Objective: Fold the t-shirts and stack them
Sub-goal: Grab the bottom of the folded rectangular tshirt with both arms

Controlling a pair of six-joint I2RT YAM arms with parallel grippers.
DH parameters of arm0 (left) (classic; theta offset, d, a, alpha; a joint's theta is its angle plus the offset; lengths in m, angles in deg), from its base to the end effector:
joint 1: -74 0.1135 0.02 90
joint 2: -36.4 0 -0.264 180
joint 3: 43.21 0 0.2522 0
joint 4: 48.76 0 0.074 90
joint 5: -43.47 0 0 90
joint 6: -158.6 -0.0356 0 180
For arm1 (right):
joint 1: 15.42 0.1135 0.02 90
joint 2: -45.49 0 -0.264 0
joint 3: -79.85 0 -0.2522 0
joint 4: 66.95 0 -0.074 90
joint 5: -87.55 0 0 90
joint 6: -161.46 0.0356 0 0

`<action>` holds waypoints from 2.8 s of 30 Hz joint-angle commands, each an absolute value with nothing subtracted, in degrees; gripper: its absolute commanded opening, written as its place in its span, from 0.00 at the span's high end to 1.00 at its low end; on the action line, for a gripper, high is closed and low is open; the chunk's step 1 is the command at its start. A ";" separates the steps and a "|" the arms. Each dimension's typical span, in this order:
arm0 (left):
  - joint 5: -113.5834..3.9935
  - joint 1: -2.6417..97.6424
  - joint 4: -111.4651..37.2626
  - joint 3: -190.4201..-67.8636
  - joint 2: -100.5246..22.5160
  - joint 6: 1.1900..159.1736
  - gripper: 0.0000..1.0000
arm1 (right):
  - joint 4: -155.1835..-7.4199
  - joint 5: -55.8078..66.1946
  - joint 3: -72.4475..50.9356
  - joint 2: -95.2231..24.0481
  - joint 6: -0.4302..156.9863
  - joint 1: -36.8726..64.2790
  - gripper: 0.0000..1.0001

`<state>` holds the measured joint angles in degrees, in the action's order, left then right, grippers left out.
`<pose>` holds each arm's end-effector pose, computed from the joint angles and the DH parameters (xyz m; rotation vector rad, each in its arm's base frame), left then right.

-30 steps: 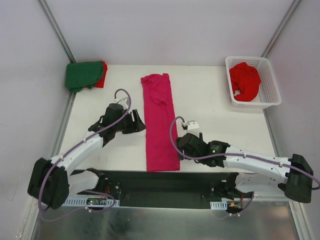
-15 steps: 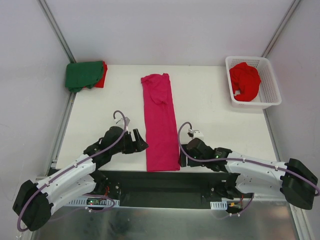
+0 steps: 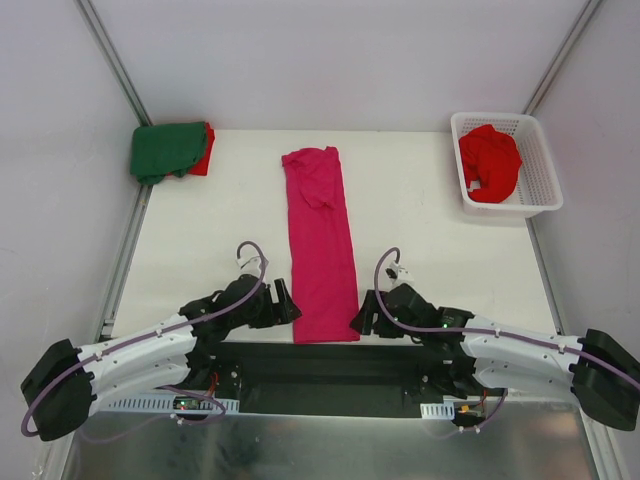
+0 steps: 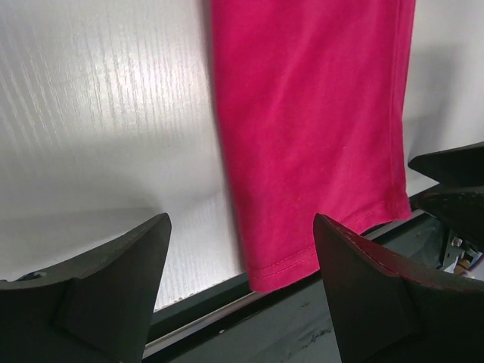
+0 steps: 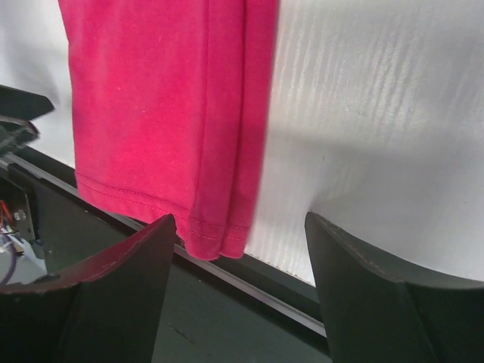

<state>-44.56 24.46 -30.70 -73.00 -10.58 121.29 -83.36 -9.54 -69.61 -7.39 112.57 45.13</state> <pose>0.1114 -0.1288 0.1687 -0.0857 2.3548 -0.9243 0.0919 0.1539 0.1597 -0.3307 2.3480 0.7886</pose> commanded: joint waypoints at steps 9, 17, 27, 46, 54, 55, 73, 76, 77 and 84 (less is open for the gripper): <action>-37.92 19.25 -33.33 -71.38 -13.25 126.61 0.25 | -83.52 -10.35 -70.04 -7.33 116.81 48.47 0.27; -38.09 16.09 -34.47 -72.09 -15.98 128.98 0.49 | -82.03 -12.99 -70.75 -8.91 120.42 52.95 0.37; -37.92 8.89 -34.29 -70.86 -13.52 134.78 0.48 | -82.11 -13.96 -70.04 -10.23 120.16 54.01 0.37; -32.91 4.74 -34.38 -70.86 -18.18 137.95 0.65 | -82.11 -15.10 -69.69 -11.98 120.33 55.06 0.41; -32.56 4.74 -34.30 -70.95 -18.00 137.86 0.67 | -82.11 -14.75 -67.85 -14.97 119.19 54.98 0.61; -32.56 4.74 -34.29 -70.95 -18.00 137.77 0.68 | -82.11 -14.75 -67.67 -15.24 119.19 54.98 0.63; -32.56 4.74 -33.94 -70.60 -17.74 138.03 0.70 | -84.66 -17.03 -69.25 -11.47 120.50 55.06 0.45; -32.65 4.74 -34.03 -70.60 -17.83 137.95 0.70 | -84.93 -17.82 -70.74 -9.62 121.38 55.06 0.45; -32.65 4.74 -33.94 -70.68 -17.83 138.03 0.71 | -85.01 -17.92 -71.27 -9.27 121.47 55.06 0.46; -32.65 4.65 -33.94 -71.04 -18.36 137.95 0.71 | -85.10 -18.18 -71.19 -9.52 121.47 55.06 0.49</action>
<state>-34.00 5.29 -35.55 -71.23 -17.64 137.29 -82.23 -16.38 -70.45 -9.18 120.94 54.75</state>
